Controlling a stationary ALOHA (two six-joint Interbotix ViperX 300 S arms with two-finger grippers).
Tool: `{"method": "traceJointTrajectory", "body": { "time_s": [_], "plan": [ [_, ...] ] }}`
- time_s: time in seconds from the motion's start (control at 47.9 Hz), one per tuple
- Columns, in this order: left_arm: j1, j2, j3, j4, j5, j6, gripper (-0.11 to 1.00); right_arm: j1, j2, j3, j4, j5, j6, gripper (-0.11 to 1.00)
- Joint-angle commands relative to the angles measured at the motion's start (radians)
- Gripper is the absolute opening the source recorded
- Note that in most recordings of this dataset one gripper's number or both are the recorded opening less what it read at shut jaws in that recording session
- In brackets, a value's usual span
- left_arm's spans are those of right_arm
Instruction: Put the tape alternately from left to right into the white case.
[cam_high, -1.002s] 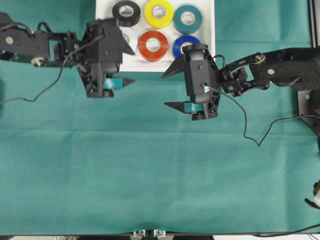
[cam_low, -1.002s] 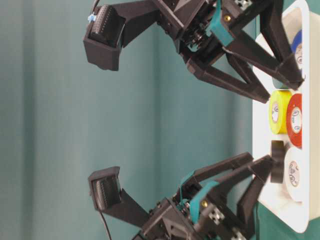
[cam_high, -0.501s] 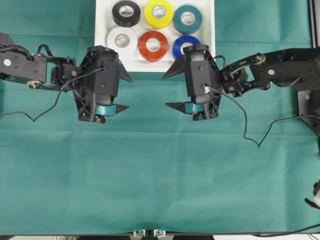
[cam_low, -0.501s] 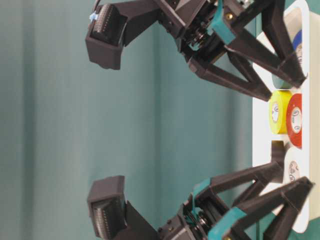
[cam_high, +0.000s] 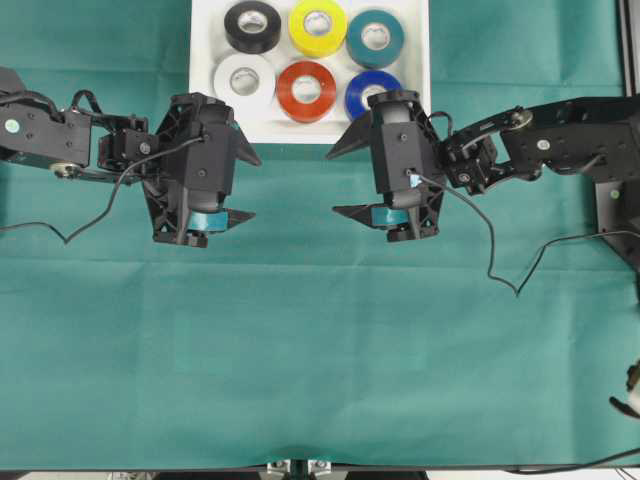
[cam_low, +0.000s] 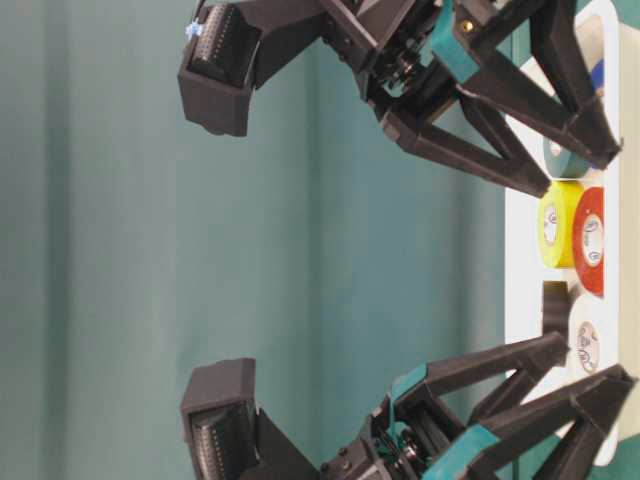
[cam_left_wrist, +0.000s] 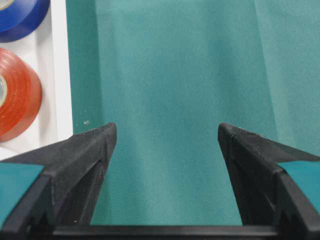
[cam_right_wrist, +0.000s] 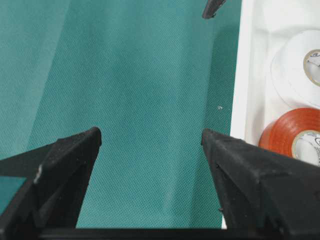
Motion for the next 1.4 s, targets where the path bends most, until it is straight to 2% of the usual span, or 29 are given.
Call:
{"method": "traceJointTrajectory", "body": {
  "time_s": [0.0, 0.522, 1.378],
  "plan": [
    [-0.002, -0.032, -0.009, 0.000, -0.003, 0.000, 0.88, 0.005, -0.011, -0.009, 0.003, -0.006, 0.002, 0.88],
    [-0.003, -0.126, 0.054, -0.002, -0.003, 0.000, 0.88, 0.003, -0.064, 0.006, 0.003, -0.002, 0.000, 0.88],
    [-0.003, -0.337, 0.216, -0.002, -0.012, 0.000, 0.88, 0.003, -0.222, 0.127, 0.003, -0.002, 0.002, 0.88]
  ]
}}
